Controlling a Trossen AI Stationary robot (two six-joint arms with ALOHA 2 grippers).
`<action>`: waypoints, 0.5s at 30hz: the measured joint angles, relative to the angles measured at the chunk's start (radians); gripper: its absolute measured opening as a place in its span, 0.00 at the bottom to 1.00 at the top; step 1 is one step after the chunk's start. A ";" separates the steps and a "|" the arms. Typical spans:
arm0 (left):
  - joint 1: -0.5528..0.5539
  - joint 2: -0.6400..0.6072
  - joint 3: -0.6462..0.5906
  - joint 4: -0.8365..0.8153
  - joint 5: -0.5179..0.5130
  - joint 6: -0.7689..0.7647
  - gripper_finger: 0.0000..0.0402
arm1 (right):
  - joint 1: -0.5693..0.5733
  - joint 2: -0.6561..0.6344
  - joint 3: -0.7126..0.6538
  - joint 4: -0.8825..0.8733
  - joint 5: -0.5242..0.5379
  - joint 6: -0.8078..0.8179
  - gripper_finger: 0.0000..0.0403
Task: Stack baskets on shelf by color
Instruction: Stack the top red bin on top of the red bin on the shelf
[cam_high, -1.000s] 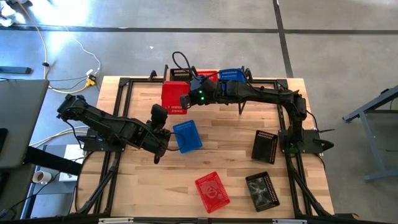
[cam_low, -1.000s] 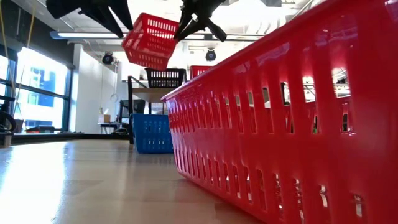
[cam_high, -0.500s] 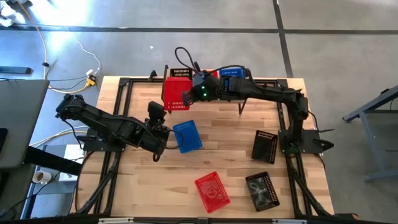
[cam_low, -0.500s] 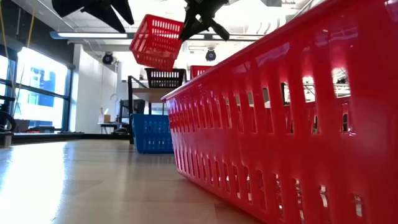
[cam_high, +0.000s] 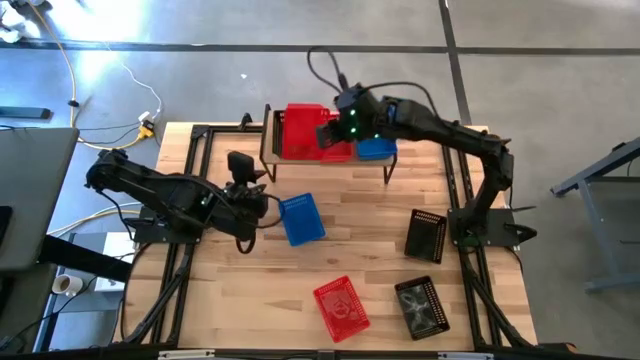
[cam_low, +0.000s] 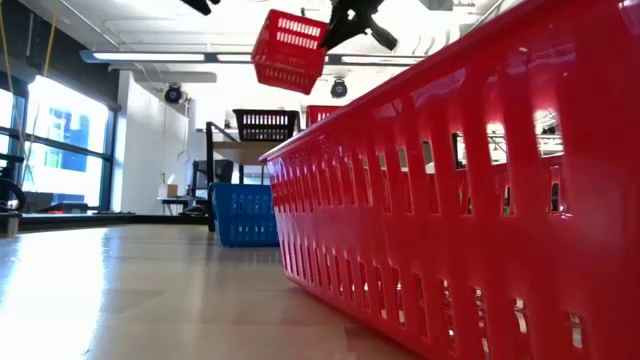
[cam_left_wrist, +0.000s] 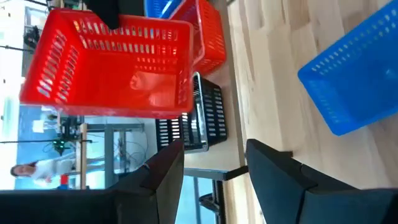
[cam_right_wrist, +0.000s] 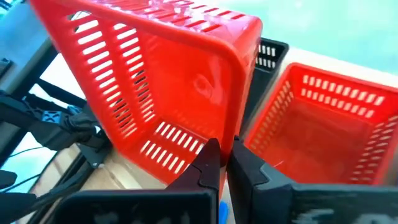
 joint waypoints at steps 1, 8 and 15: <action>0.005 0.000 0.007 0.000 0.001 -0.002 0.41 | -0.014 -0.007 0.000 -0.009 -0.014 -0.005 0.00; 0.076 -0.023 0.020 -0.005 0.052 -0.015 0.41 | -0.108 -0.041 0.000 -0.045 -0.123 -0.047 0.00; 0.225 -0.069 0.019 -0.002 0.228 -0.054 0.41 | -0.227 -0.047 0.000 -0.046 -0.330 -0.076 0.00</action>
